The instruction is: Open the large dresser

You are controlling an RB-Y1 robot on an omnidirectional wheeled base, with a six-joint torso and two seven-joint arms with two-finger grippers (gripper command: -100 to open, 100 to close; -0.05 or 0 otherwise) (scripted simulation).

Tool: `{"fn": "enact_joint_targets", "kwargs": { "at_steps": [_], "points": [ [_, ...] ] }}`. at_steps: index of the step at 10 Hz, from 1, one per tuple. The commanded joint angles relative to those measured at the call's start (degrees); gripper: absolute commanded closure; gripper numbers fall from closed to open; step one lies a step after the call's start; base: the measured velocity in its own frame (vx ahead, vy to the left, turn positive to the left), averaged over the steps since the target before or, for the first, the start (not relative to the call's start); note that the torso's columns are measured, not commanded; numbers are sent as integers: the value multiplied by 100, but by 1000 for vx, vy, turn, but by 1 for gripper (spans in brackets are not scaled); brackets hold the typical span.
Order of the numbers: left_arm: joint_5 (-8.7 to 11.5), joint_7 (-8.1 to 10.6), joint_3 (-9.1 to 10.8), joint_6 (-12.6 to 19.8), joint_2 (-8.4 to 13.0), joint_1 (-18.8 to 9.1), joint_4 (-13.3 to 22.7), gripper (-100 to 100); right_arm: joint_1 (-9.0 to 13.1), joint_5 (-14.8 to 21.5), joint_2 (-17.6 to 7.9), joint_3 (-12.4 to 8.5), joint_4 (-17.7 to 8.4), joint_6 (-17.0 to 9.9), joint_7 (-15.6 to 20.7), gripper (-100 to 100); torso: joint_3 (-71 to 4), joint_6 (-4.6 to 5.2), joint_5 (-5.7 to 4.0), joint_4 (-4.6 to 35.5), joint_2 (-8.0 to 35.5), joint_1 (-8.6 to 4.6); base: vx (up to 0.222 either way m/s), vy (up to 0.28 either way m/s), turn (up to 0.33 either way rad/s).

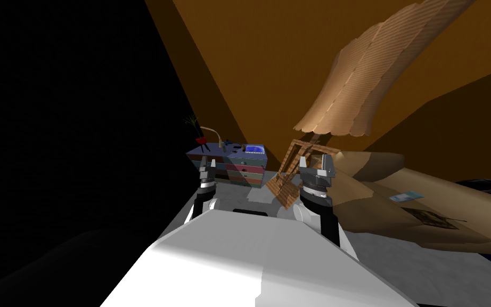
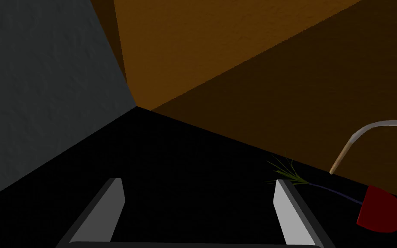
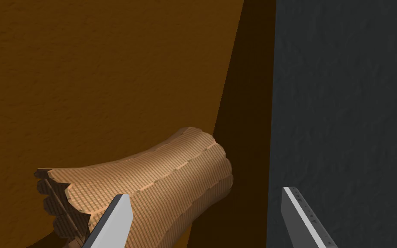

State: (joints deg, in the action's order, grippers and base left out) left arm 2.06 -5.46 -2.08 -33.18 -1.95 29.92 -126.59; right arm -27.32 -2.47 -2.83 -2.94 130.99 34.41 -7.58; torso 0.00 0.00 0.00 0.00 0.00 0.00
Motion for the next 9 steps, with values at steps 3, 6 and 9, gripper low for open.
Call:
{"fn": "enact_joint_targets", "kwargs": {
  "at_steps": [3,6,9],
  "points": [
    [0,0,0,0,0,0,-1,0,0,0,0,0,1,0,0,0,-2014,0,0,1006,1003,0,0,0,0],
    [0,0,0,0,0,0,-1,0,0,0,0,0,1,0,0,0,-4536,0,0,2268,2269,0,0,0,0],
    [0,0,0,-1,0,0,-2,0,0,0,0,0,2,1,0,0,-7073,0,0,3537,3539,0,0,0,0]
  ]
}}
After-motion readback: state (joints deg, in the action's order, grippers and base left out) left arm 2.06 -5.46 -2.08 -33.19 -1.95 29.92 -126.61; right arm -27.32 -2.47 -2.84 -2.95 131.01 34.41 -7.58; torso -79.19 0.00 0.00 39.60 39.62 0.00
